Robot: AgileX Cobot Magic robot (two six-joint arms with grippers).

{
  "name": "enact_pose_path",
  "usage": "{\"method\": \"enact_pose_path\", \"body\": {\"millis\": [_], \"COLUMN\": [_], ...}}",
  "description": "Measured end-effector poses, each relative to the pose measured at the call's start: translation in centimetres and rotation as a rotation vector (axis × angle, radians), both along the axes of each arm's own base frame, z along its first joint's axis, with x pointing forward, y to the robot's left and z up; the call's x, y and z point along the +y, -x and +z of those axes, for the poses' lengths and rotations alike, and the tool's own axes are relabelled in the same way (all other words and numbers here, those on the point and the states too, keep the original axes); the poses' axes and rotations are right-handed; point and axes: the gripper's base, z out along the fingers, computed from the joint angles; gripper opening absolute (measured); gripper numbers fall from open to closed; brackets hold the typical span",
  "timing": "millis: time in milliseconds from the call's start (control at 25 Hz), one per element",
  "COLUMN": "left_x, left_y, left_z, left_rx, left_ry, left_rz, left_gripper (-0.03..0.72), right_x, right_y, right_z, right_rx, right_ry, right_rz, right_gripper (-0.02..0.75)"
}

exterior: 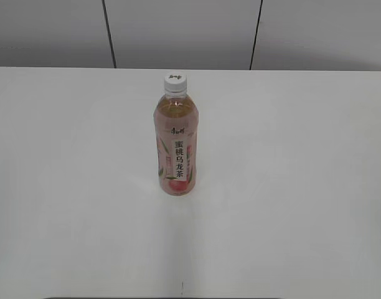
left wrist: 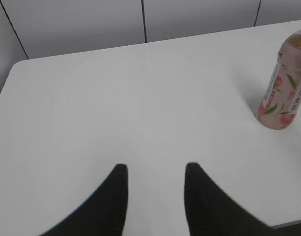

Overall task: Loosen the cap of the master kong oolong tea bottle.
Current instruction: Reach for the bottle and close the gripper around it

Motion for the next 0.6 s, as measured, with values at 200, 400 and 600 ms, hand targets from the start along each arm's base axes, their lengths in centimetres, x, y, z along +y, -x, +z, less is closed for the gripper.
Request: {"method": "enact_pose_path", "body": {"millis": [200,400,600], "left_x": [0.00,0.00,0.00], "left_y": [0.00,0.00,0.00], "left_z": [0.00,0.00,0.00], "left_rx": [0.000,0.000,0.000], "left_ry": [0.000,0.000,0.000], "left_rz": [0.000,0.000,0.000], "left_gripper": [0.241,0.241,0.241], "right_x": [0.00,0.00,0.01], "right_y": [0.00,0.00,0.00], "right_z": [0.00,0.00,0.00], "right_rx": [0.000,0.000,0.000], "right_ry": [0.000,0.000,-0.001], "right_rz": [0.000,0.000,0.000], "right_gripper": [0.512,0.512,0.512]}}
